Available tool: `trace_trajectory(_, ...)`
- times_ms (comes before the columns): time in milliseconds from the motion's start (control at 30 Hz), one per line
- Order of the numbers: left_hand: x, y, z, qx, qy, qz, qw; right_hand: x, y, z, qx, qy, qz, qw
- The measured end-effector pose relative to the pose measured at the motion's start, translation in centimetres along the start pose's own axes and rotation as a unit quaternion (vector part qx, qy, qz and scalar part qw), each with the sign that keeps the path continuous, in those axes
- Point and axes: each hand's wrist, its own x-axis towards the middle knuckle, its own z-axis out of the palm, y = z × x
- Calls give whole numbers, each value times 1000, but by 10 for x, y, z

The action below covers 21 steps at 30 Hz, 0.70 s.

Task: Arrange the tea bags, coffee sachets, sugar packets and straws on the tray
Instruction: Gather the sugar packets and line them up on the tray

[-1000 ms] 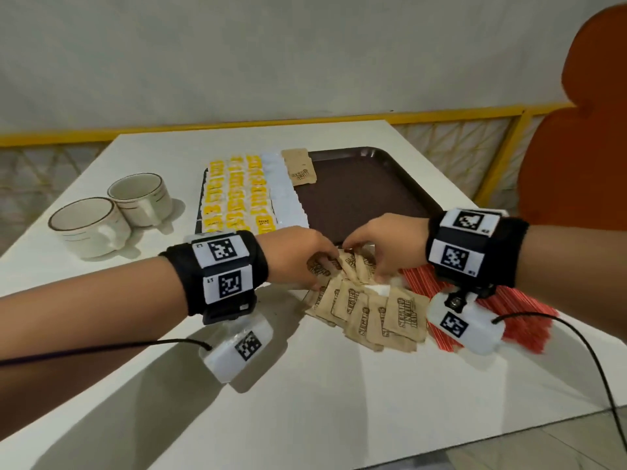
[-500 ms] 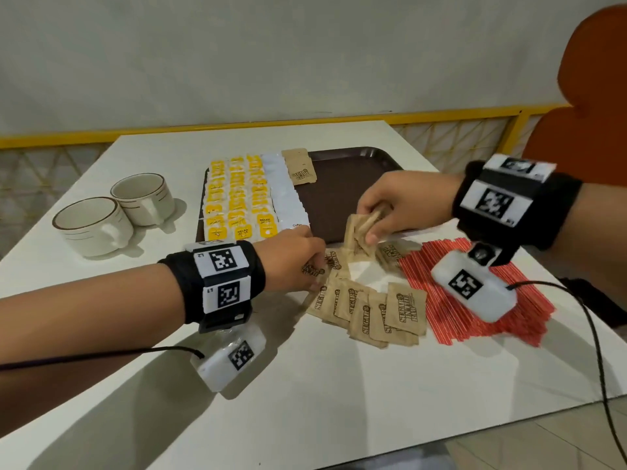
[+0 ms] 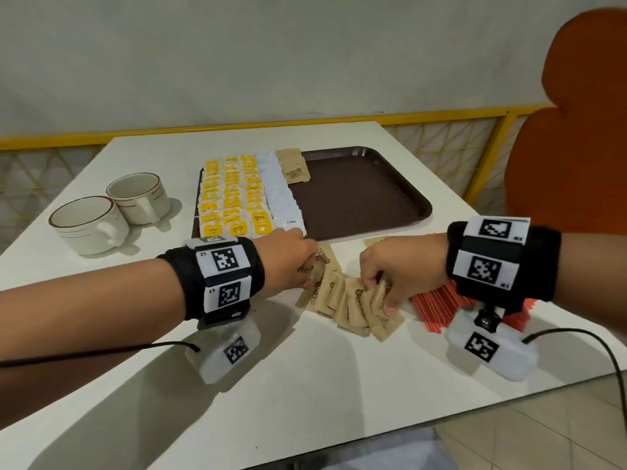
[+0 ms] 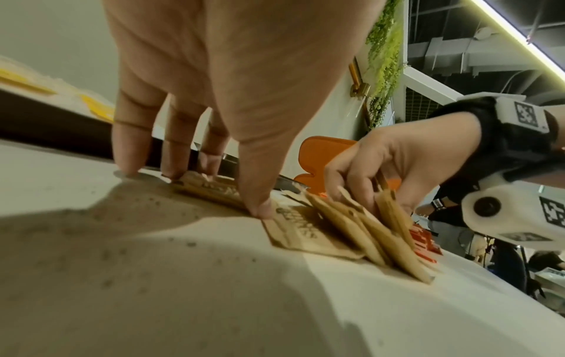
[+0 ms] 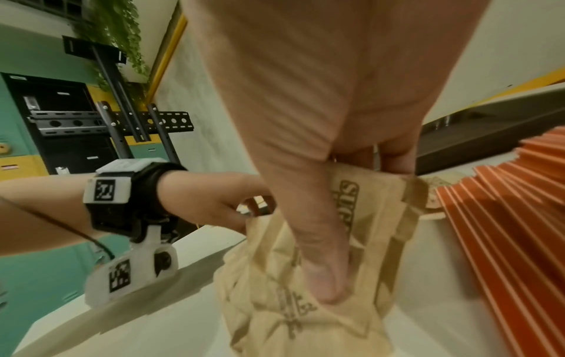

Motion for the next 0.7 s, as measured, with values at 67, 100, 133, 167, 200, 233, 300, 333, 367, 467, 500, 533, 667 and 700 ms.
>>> trace_trajectory(67,-2,-3,3,-17,3,-12,1000,0,1,-2,11,25,5,1000)
trace_trajectory(100,-3,-6,4,-36,3,-21,999,0,2,-2,22,34,7,999)
trace_trajectory(133,-4,-8,4,-58,2,-28,998,0,3,-1,36,38,9,999)
trace_trajectory(167,-4,-11,3,-79,0,-30,996,0,5,-1,53,36,8,998)
trace_trajectory(200,-5,-13,2,-98,-4,-30,995,-1,6,0,68,33,8,997)
trace_trajectory(233,-6,-14,0,-116,-7,-27,993,-2,8,-1,86,32,10,996)
trace_trajectory(300,-9,-19,-4,-164,-2,-19,986,-5,14,-3,135,38,18,990)
trace_trajectory(333,-11,-23,-6,-196,3,-20,980,-7,17,-5,169,45,17,985)
trace_trajectory(367,-13,-27,-8,-235,9,-26,972,-10,21,-6,211,56,12,976)
trace_trajectory(467,-21,-42,-14,-397,61,-62,914,-13,29,-13,370,91,-16,925)
trace_trajectory(500,-23,-45,-16,-454,88,-70,884,-11,31,-15,415,106,-24,904)
trace_trajectory(533,-24,-47,-17,-508,116,-71,851,-8,32,-18,460,121,-30,879)
trace_trajectory(667,-29,-45,-18,-653,213,-71,723,14,19,-23,636,192,-81,743)
trace_trajectory(700,-29,-43,-16,-681,228,-78,691,20,12,-23,666,206,-91,711)
